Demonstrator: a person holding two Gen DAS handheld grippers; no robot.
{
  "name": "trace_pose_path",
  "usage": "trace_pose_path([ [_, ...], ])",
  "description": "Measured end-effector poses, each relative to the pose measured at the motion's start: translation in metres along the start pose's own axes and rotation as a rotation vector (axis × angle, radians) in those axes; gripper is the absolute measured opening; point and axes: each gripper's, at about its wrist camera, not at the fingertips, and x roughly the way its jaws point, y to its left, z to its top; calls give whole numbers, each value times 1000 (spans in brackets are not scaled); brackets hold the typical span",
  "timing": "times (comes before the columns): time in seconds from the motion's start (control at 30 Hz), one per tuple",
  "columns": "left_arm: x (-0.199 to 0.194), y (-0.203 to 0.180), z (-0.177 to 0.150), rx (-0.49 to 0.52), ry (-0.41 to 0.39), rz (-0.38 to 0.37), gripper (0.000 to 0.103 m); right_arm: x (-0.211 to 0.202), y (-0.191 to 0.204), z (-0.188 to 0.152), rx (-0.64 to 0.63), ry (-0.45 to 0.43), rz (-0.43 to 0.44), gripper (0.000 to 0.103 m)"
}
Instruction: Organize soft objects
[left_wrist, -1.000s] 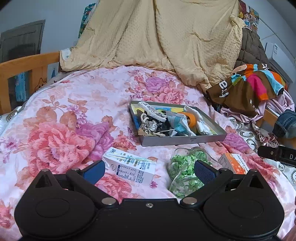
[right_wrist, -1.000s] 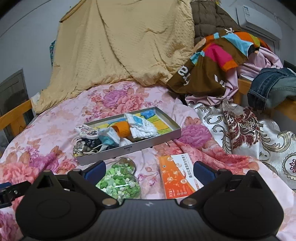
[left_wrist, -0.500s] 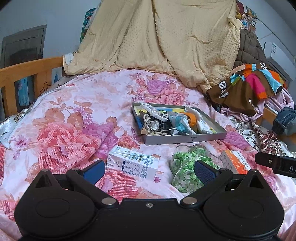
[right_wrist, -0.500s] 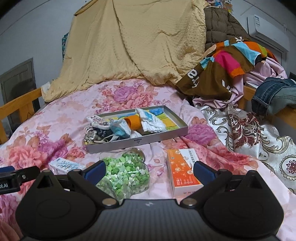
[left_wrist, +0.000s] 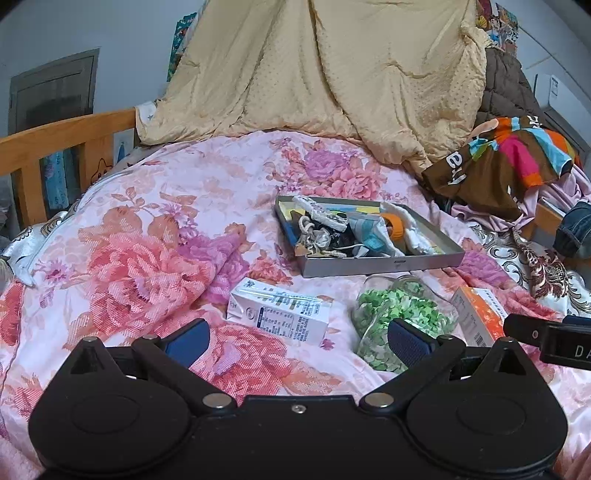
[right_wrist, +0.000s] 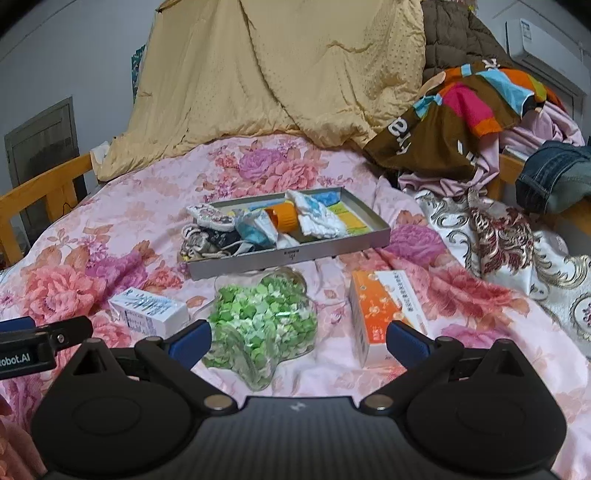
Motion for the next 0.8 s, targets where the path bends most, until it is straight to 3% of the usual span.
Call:
trace_pose_path([
  [0.23, 2, -5, -4, 32, 24, 13, 102, 3, 17, -7, -92, 22, 0, 103],
  [0.8, 3, -3, -6, 25, 34, 42, 102, 8, 16, -8, -93, 55, -8, 103],
])
